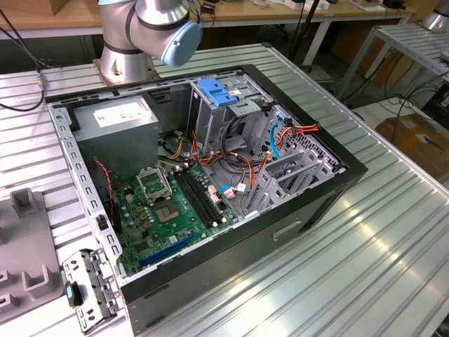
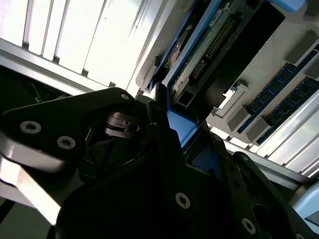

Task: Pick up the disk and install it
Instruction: 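Pick up the disk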

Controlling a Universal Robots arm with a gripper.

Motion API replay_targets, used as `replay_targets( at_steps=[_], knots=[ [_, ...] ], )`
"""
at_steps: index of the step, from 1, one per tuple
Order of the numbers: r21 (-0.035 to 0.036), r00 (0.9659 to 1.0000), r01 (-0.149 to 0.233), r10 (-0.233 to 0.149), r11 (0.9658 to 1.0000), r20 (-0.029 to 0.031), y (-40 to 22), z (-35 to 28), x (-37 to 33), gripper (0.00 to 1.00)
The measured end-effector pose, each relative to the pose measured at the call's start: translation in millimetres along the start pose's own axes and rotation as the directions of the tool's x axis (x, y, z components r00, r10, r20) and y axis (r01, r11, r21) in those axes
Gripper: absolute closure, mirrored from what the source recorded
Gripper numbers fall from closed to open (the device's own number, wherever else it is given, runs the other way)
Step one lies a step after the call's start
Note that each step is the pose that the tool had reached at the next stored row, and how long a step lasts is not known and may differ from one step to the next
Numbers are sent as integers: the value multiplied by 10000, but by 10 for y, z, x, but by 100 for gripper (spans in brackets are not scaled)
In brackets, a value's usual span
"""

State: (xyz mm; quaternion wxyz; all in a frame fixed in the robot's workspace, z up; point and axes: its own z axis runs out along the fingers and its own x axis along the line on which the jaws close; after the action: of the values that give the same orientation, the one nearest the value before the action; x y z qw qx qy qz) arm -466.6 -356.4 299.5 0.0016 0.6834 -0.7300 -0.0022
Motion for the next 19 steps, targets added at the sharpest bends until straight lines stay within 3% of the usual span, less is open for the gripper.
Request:
replay_targets(
  at_steps=[10, 19],
  knots=[
    [8, 10000, 0, 0, 10000, -17, 1, -79, 0, 63],
    [8, 10000, 0, 0, 10000, -20, 1, -81, 0, 63]
  ],
)
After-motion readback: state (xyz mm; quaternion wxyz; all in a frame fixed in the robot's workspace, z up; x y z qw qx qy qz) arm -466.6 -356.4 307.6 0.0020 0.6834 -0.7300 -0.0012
